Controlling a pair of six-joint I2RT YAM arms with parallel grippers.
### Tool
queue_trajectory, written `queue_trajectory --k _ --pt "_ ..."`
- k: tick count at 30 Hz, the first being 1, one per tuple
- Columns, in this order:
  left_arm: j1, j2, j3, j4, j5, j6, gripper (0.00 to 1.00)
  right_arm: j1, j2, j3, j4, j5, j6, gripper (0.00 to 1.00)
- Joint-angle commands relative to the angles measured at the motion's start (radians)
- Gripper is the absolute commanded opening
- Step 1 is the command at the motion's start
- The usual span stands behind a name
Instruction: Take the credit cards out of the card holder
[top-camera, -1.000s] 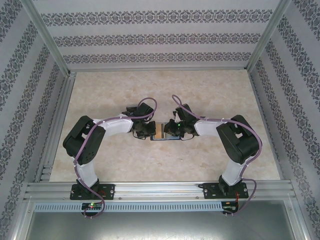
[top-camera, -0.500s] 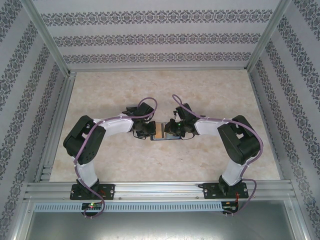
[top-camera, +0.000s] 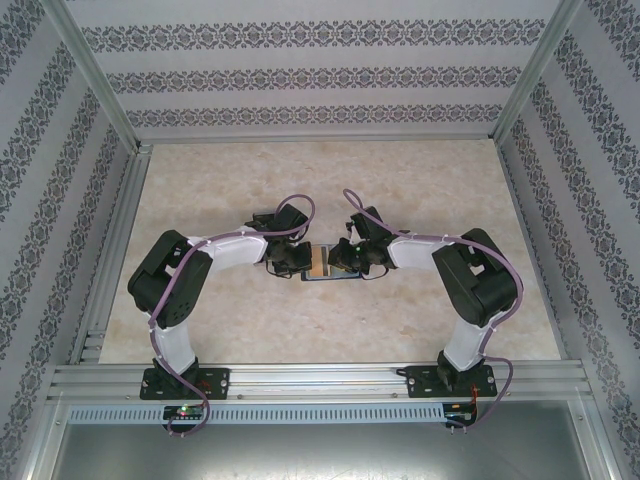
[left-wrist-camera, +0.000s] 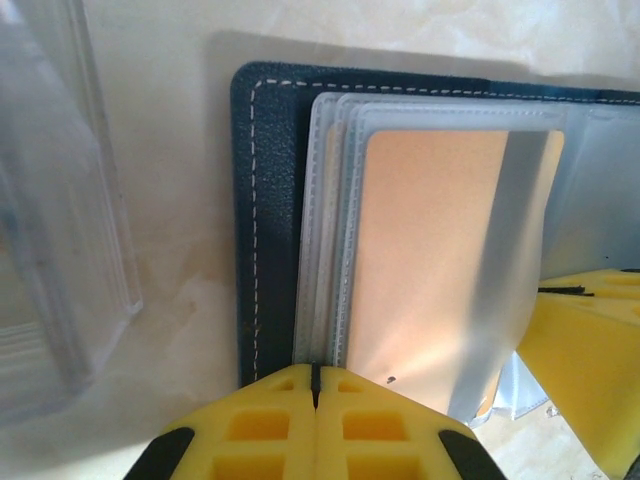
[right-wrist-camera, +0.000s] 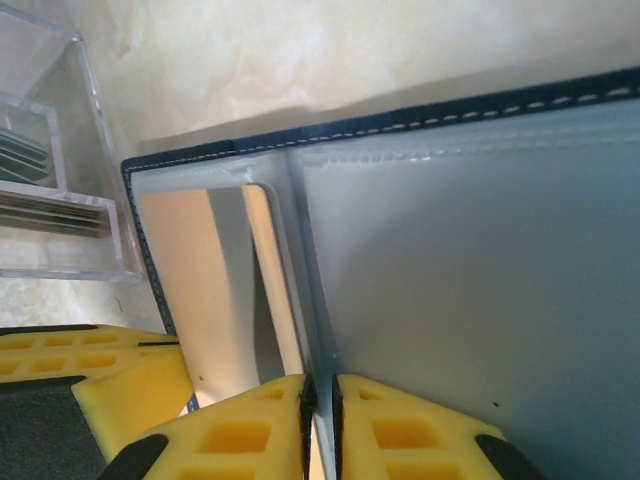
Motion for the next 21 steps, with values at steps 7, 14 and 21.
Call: queue_trajectory --k 7,14,21 --pt "0.009 0.036 0.024 -0.040 0.022 0.015 0.00 0.003 0.023 0.003 0.085 -0.083 0.016 0.16" --pt "0.009 0.037 0.027 -0.044 0.025 0.016 0.00 -0.008 0.013 -0.015 0.098 -0.086 0.022 0.00" --pt "0.009 0.036 0.029 -0.069 0.000 0.010 0.00 -0.056 -0.034 -0.057 0.071 -0.067 0.003 0.00"
